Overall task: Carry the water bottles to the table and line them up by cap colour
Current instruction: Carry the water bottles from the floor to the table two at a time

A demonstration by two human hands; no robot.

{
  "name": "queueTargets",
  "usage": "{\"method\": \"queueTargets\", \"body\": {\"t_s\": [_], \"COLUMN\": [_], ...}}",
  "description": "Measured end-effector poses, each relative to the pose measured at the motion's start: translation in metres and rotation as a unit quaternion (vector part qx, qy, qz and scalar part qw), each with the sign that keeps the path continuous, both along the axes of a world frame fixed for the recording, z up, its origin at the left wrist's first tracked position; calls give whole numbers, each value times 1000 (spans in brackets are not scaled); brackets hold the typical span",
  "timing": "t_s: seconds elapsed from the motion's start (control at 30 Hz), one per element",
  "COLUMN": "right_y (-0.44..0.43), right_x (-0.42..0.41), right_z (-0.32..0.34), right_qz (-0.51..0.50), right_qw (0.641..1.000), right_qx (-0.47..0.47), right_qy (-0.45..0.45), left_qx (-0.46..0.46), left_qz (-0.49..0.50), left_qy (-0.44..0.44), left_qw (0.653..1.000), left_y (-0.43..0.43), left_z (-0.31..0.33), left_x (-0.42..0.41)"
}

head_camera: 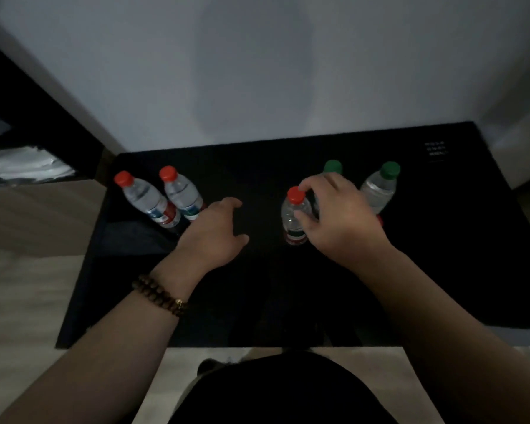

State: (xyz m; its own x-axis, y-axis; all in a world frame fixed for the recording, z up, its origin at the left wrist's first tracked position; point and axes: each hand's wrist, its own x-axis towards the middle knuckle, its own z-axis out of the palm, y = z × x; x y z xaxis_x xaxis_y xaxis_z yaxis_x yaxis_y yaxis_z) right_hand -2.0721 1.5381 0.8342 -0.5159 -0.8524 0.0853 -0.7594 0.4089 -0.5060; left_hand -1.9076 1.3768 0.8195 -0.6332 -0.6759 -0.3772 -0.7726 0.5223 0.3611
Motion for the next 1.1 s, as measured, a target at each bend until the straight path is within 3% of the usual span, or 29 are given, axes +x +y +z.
{"method": "queueTargets", "body": {"t_s": [0.17, 0.33, 0.77, 1.1], "right_y": [-45, -90, -181, -257], "right_x": [63, 139, 435, 619], "right_z": [-12, -29, -40, -27], "right_qz": [98, 170, 268, 385], "right_qw": [994, 977, 928, 876], "right_qx": [27, 123, 251, 267], "right_qy": [40, 41, 62, 116], "left_qx": [-19, -24, -30, -19], "left_qz": [49, 109, 232, 385], "left_qy": [16, 2, -49, -37], "left_qw": [998, 994, 971, 922], "left_y": [-3, -13, -38, -57], "left_z": [4, -2, -34, -22], "left_x": [67, 152, 471, 666]}}
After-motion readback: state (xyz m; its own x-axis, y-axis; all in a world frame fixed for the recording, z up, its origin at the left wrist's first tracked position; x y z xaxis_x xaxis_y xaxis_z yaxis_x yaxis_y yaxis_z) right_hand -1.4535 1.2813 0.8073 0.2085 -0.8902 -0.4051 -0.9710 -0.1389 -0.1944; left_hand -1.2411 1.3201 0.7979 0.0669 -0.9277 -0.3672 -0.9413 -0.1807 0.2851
